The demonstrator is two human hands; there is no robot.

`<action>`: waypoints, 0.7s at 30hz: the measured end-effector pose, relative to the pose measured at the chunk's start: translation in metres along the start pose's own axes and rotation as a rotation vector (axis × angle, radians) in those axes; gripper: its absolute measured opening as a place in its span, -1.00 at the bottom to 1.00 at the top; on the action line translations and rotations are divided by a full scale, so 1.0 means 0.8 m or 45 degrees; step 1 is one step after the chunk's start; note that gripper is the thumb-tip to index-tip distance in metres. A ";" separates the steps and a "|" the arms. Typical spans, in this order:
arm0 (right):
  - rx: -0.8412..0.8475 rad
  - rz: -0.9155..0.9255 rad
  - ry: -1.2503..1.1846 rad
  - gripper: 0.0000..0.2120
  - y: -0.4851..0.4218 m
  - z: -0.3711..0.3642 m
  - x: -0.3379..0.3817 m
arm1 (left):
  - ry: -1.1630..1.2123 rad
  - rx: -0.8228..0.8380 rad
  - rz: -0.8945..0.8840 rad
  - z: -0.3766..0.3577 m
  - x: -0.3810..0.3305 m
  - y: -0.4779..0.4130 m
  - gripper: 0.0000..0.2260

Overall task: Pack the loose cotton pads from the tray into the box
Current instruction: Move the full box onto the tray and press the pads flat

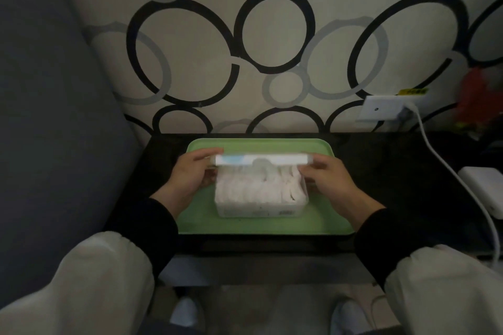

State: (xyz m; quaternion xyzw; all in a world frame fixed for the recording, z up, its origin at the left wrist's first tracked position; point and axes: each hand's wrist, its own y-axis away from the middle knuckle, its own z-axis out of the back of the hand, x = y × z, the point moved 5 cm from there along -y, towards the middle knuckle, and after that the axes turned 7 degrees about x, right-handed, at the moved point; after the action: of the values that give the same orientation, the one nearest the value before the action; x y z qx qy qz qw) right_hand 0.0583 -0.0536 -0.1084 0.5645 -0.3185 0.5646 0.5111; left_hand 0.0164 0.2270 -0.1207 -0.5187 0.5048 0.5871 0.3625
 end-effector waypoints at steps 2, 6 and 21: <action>-0.018 -0.019 -0.023 -0.75 0.003 0.005 0.000 | -0.008 0.012 0.003 0.001 -0.004 0.007 -0.80; -0.003 -0.006 -0.028 -0.77 0.016 0.011 0.005 | -0.143 0.075 -0.082 0.000 -0.007 0.026 -0.86; 0.308 0.217 1.380 -0.14 0.060 -0.023 0.005 | -1.619 0.401 -0.255 -0.043 -0.009 0.082 -0.28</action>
State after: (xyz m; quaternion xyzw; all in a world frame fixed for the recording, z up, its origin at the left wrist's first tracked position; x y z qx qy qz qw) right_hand 0.0083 -0.0484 -0.0973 0.2206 0.0123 0.8456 0.4860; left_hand -0.0363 0.1795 -0.0977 -0.0561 0.2216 0.6615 0.7142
